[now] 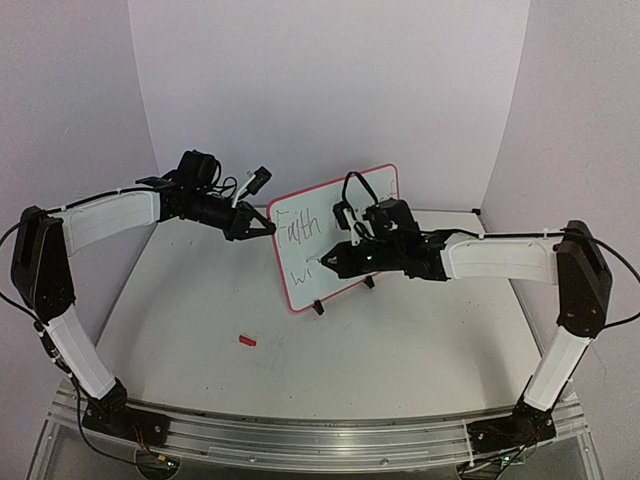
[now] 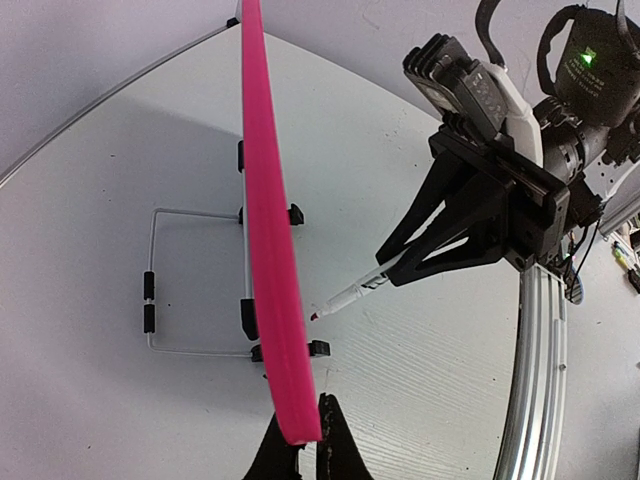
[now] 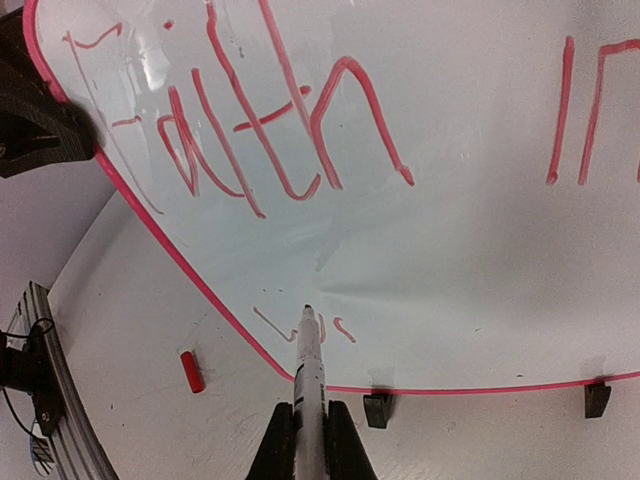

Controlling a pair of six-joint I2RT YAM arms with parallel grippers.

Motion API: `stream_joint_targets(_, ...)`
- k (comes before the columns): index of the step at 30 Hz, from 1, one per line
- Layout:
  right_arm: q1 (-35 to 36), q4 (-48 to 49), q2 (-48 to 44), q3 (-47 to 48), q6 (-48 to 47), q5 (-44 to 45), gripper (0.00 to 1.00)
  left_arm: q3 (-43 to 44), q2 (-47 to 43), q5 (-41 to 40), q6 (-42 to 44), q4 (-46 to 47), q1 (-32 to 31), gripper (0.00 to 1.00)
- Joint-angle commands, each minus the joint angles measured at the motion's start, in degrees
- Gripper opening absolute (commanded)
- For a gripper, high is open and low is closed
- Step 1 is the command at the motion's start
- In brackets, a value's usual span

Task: Write a sentence on the whiteboard

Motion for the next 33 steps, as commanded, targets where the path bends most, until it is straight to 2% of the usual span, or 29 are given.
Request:
stream_joint_targets(1, -0.19, 1.26, 1.82, 2.92, -0.85, -0.07, 0.0, -0.12, -0.01, 1.11, 0.92, -6.18, -2.03, 0.0)
stream_joint_targets(18, -0.21, 1.51, 2.58, 3.62, -0.5, 2.13, 0.0, -0.12, 0.0, 1.18, 0.93, -6.22, -2.05, 0.0)
stream_joint_targets(28, -0.21, 1.49, -3.91, -2.15, -0.65, 2.82, 0.0, -0.11, 0.03, 1.2, 0.91, -6.25, -2.04, 0.0)
stream_joint_targets(33, -0.21, 1.37, -3.34, -3.25, -0.3, 2.67, 0.0, -0.12, -0.01, 1.28, 0.91, -6.18, -2.13, 0.0)
